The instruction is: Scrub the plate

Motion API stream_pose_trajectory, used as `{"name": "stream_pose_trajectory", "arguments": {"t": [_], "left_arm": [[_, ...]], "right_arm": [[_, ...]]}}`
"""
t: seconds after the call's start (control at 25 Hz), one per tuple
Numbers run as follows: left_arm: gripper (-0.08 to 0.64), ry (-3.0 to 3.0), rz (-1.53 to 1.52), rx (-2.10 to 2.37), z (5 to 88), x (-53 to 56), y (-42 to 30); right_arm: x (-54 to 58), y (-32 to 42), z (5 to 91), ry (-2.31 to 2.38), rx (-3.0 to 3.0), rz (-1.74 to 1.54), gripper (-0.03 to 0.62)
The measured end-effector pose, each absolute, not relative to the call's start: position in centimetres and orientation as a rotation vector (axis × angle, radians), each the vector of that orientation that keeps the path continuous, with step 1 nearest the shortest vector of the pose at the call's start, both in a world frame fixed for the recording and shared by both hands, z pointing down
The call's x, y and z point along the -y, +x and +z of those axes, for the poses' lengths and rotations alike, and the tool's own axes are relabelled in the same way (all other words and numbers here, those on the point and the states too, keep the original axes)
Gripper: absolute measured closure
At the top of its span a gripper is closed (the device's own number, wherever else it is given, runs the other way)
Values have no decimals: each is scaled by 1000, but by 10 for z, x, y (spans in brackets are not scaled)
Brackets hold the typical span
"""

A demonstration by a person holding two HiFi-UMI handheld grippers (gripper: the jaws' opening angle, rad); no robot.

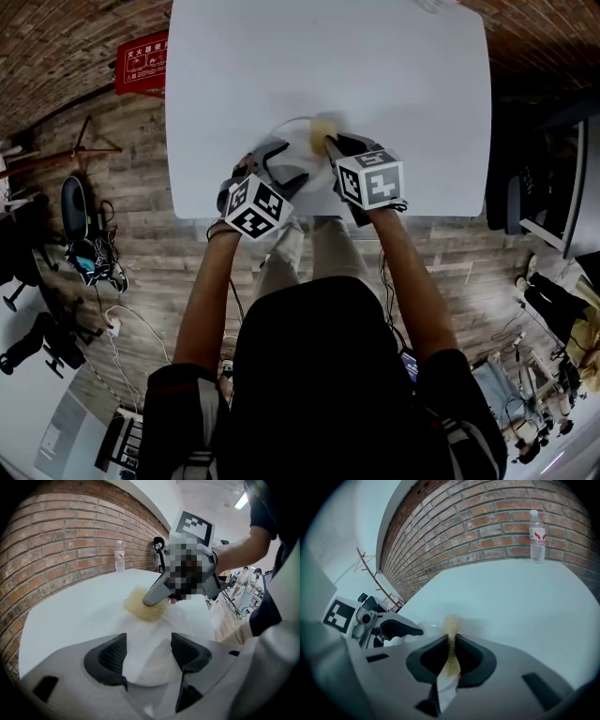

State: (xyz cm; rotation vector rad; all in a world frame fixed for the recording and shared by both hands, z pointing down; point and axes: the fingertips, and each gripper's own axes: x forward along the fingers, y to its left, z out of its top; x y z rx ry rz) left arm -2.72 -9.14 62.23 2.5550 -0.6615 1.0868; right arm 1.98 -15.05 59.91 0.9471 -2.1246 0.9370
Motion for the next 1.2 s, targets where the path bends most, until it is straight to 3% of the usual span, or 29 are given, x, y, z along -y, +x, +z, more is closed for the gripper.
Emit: {"name": "stream_pose_trajectory", "arguments": {"t": [1.2], "left_arm": [[272,2560,1068,676,622,92,-27]], "right_arm": [[112,-20,608,776,2097,912,551]]}}
